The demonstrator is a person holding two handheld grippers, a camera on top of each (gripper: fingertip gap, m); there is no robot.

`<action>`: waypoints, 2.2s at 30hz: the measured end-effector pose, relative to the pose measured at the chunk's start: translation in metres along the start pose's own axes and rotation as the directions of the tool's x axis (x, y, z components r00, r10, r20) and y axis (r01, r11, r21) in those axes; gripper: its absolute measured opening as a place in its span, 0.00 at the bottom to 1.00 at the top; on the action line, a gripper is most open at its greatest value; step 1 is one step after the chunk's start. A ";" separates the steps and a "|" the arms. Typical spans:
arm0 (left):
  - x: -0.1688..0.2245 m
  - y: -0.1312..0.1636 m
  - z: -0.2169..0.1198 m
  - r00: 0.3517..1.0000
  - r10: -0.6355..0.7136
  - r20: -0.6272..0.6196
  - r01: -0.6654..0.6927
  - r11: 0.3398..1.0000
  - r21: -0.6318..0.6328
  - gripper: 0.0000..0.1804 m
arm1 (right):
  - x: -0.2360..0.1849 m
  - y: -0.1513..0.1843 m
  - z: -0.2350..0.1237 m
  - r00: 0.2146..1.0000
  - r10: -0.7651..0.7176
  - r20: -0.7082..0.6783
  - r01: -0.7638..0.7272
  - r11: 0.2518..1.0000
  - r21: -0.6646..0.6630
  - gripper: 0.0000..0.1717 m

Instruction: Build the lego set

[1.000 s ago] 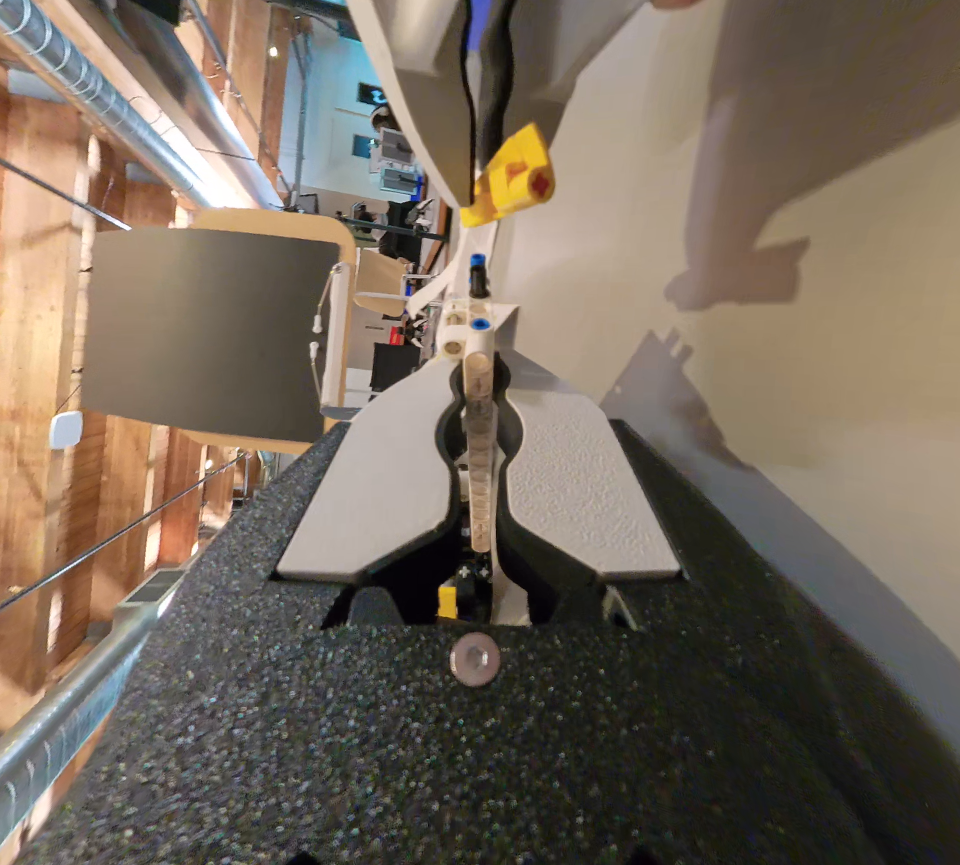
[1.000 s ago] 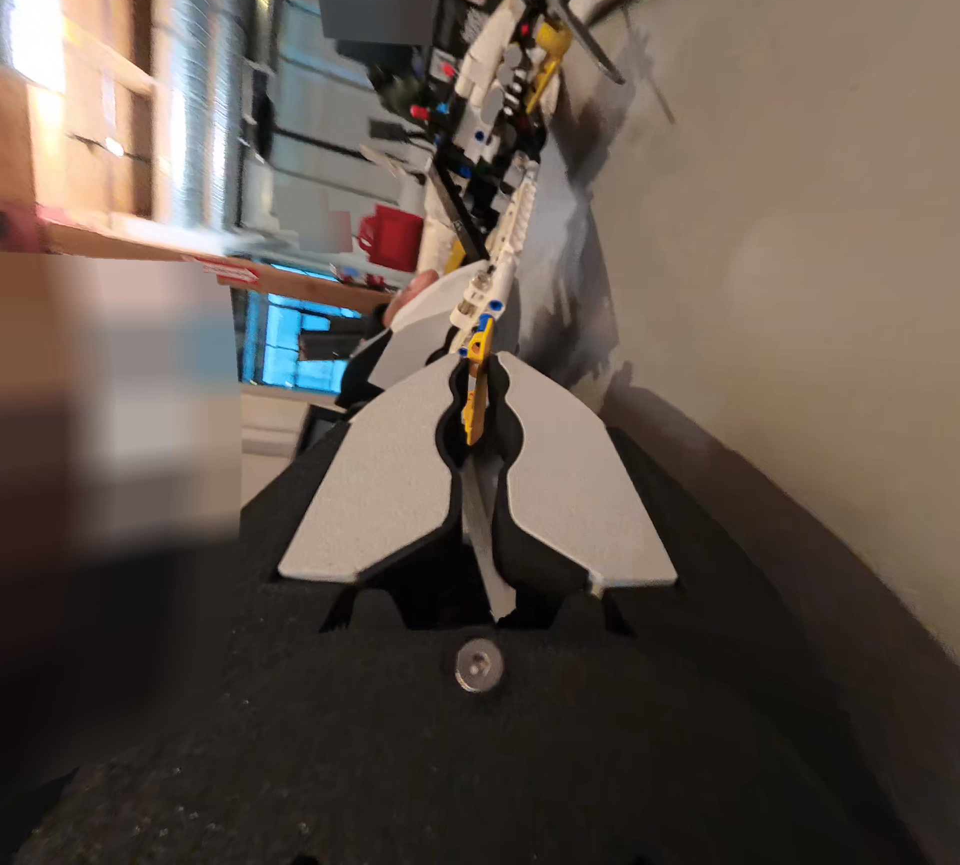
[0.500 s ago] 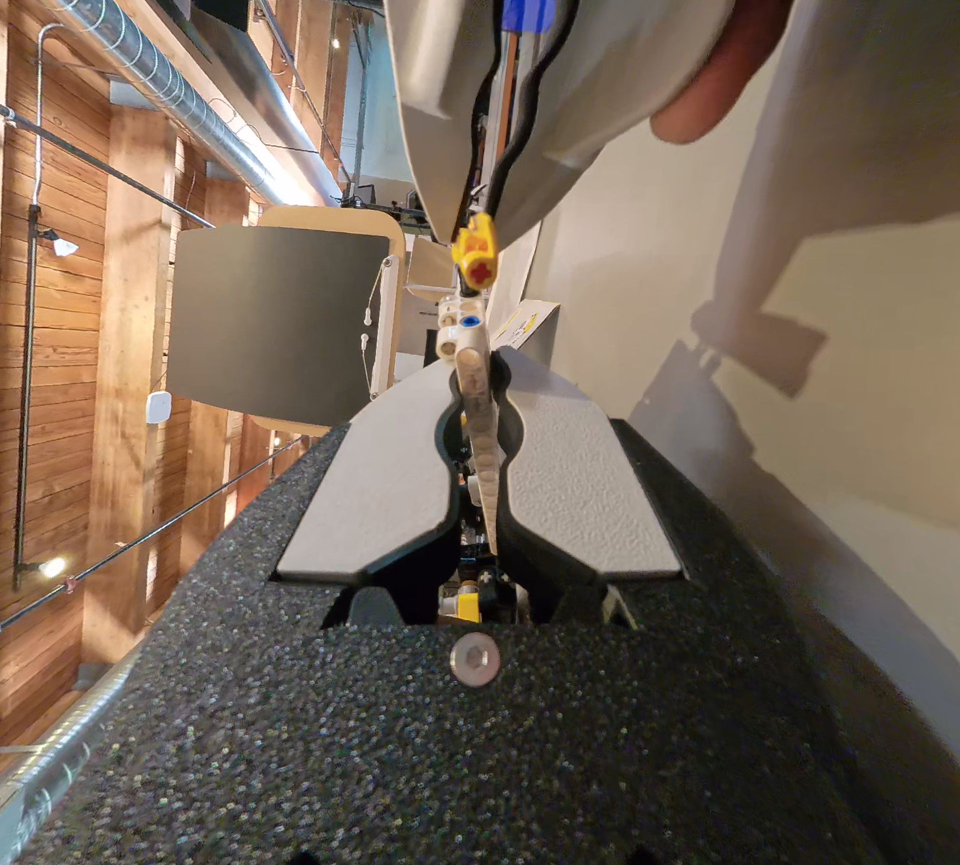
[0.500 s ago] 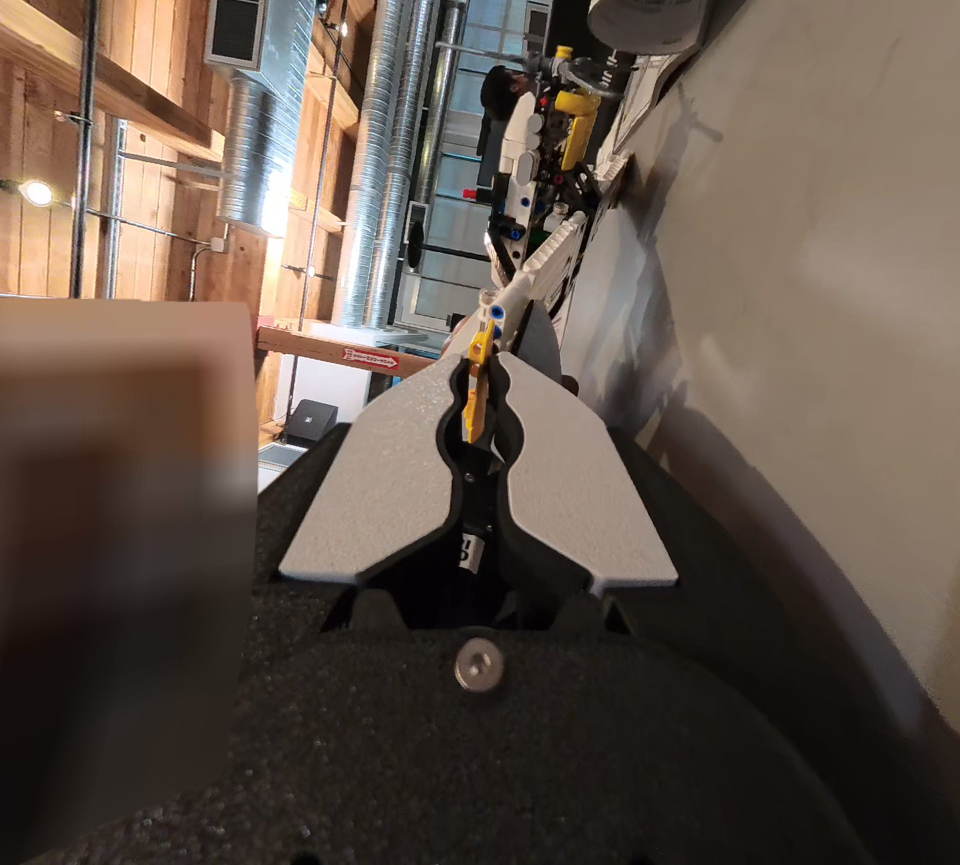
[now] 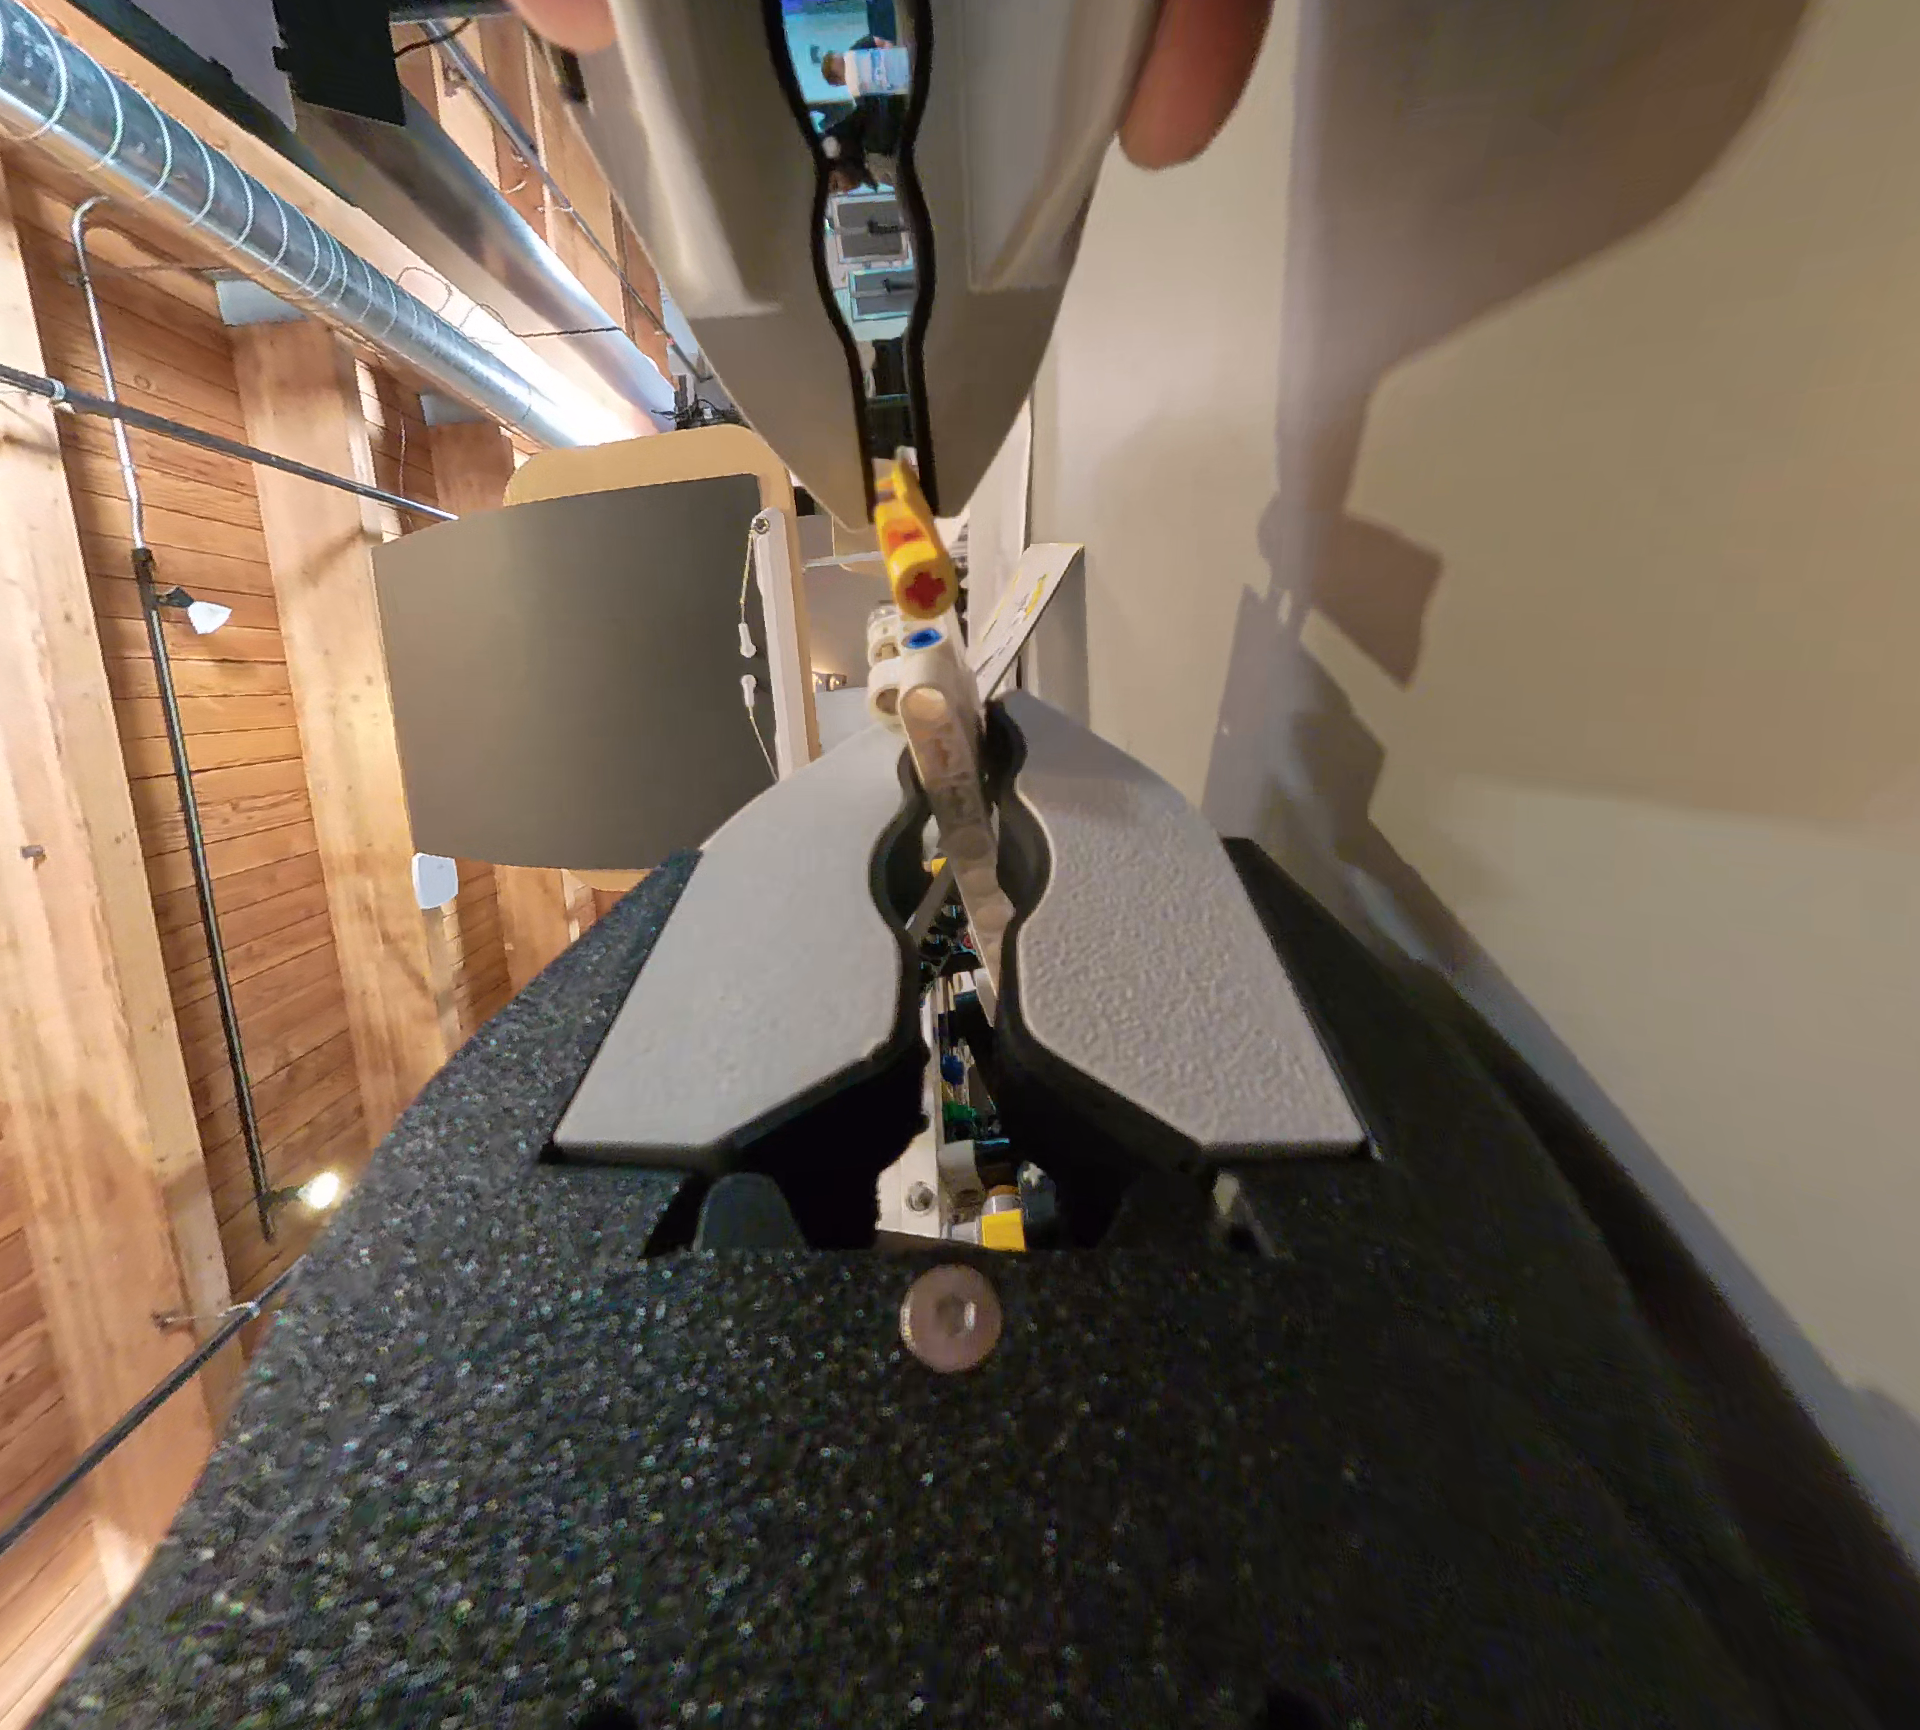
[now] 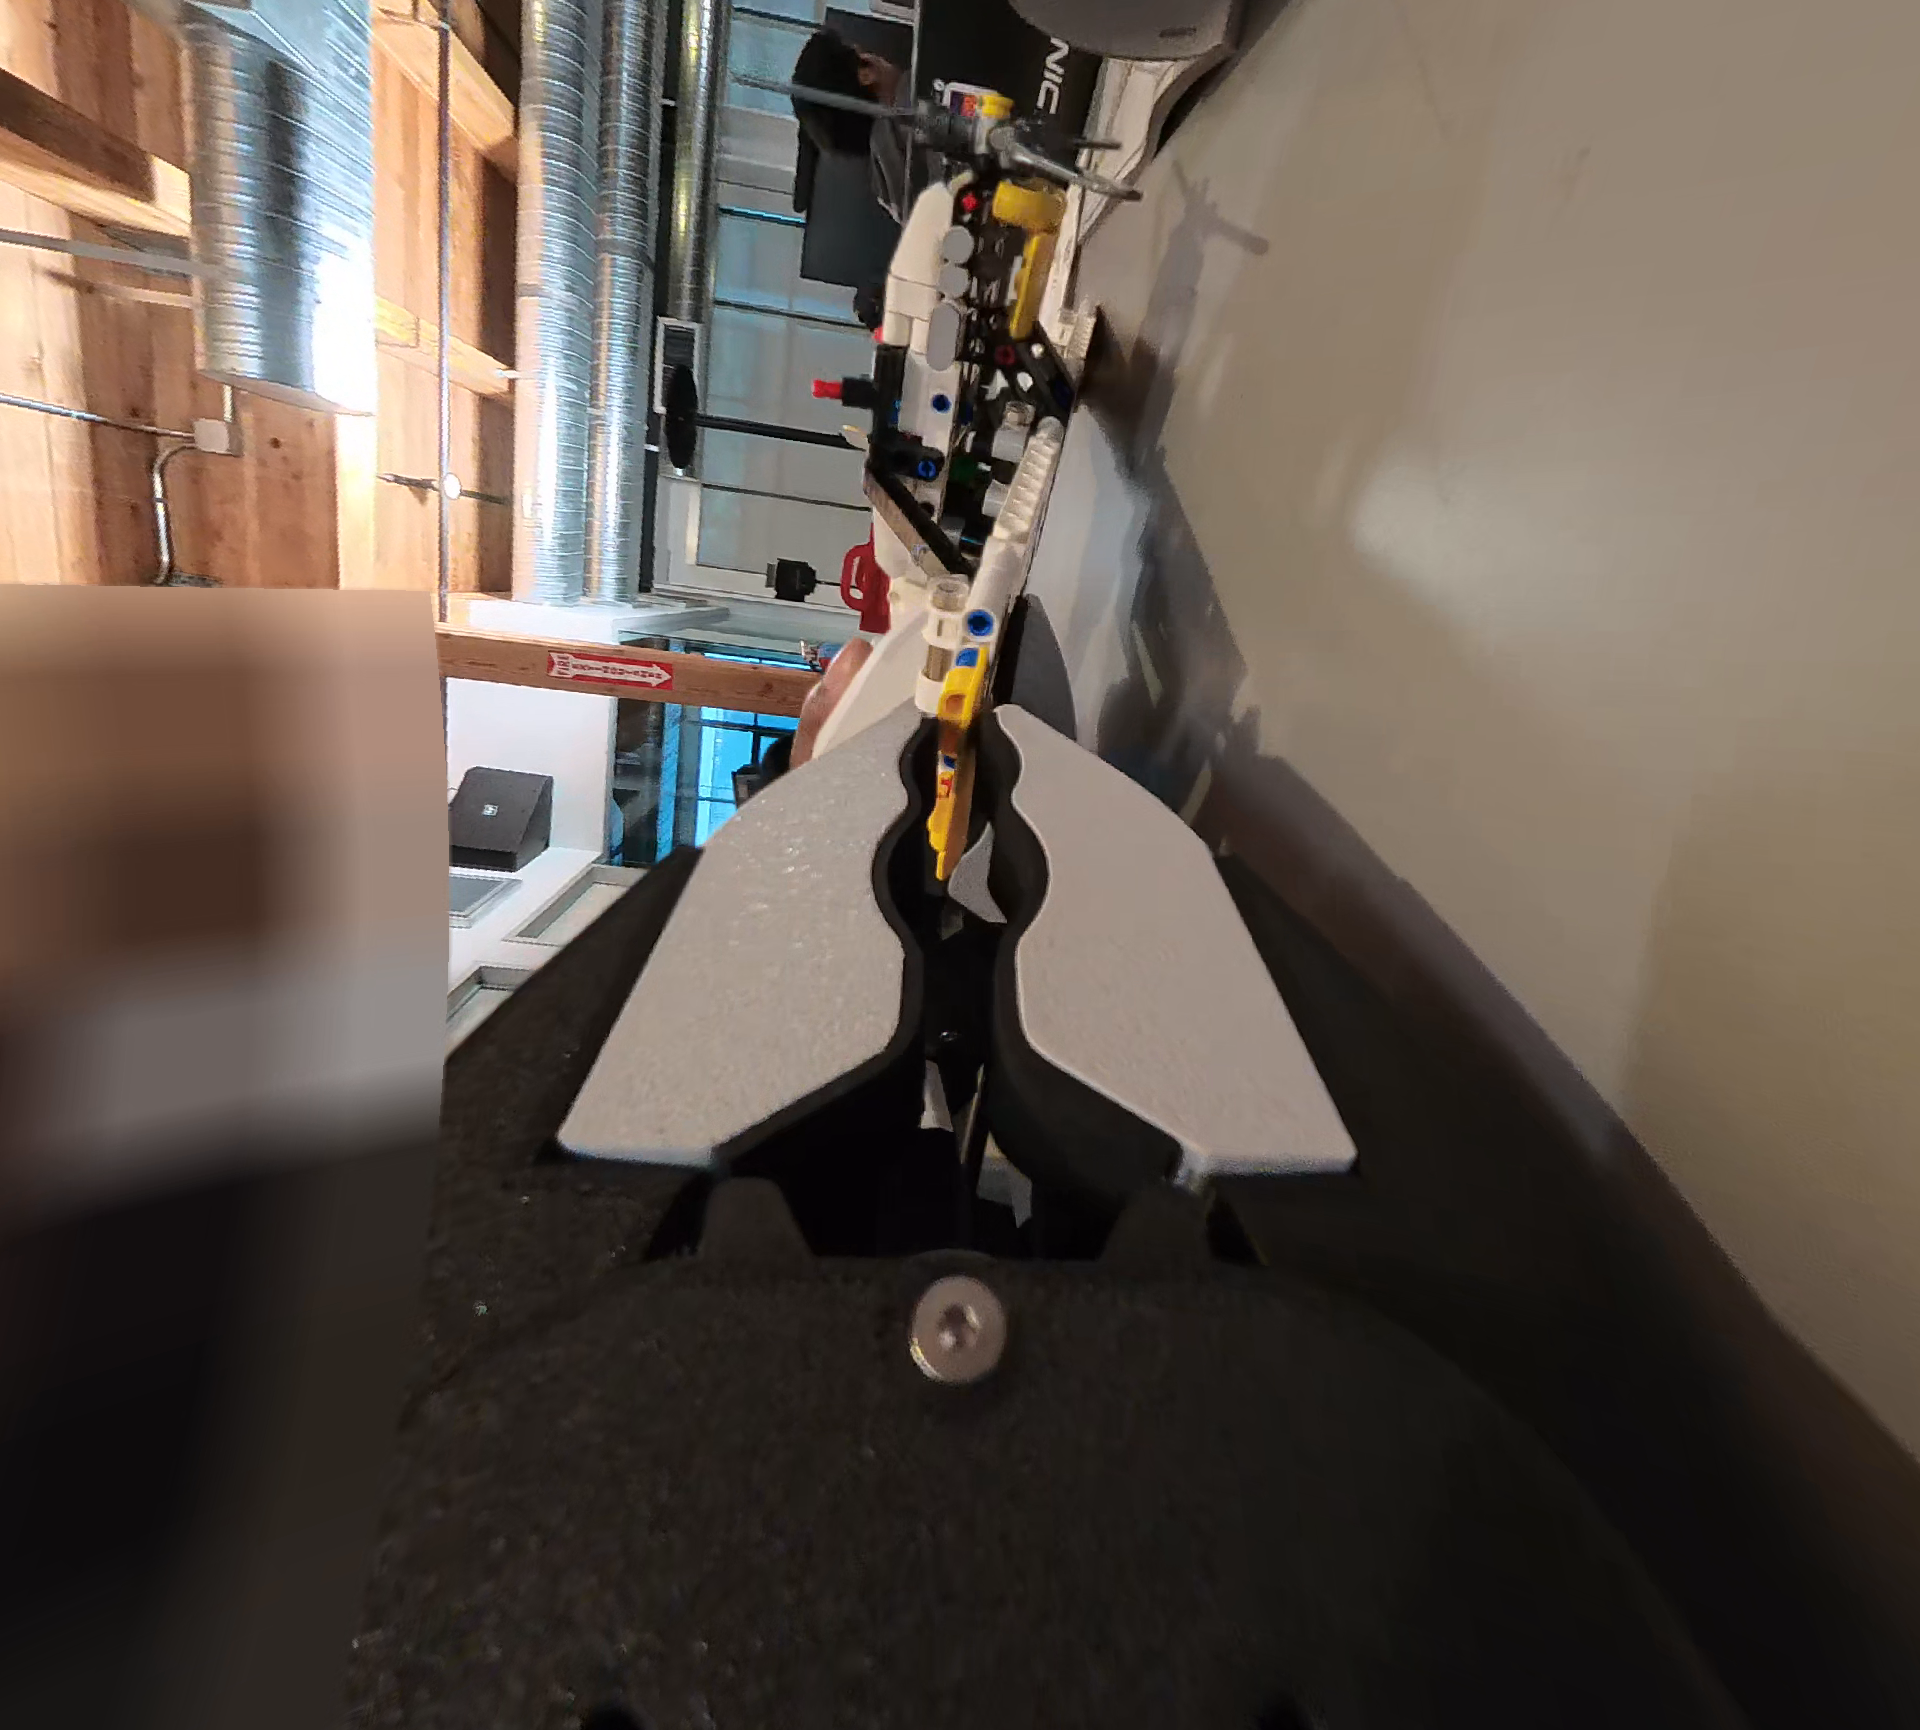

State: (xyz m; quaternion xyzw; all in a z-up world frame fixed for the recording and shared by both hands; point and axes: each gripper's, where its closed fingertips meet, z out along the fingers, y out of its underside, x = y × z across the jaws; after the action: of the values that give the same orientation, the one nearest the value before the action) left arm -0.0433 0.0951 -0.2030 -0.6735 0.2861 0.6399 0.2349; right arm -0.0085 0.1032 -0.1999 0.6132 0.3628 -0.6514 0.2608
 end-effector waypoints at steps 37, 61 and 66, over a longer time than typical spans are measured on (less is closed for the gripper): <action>0.013 -0.004 -0.007 0.994 0.085 -0.062 -0.083 0.996 0.026 0.03 | 0.016 0.012 0.001 0.997 0.029 -0.067 -0.049 0.945 -0.323 0.03; 0.021 0.005 -0.006 0.990 0.052 -0.130 -0.061 0.996 -0.071 0.03 | 0.024 0.002 0.012 0.989 0.069 -0.131 -0.083 0.991 -0.106 0.04; 0.025 0.008 -0.005 0.988 0.009 -0.155 -0.022 0.996 -0.085 0.04 | 0.026 -0.001 0.013 0.986 0.081 -0.146 -0.090 0.994 -0.054 0.04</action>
State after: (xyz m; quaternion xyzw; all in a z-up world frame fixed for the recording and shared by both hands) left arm -0.0445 0.0841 -0.2274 -0.7283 0.2809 0.5993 0.1777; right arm -0.0198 0.0963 -0.2259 0.6654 0.3734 -0.5826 0.2801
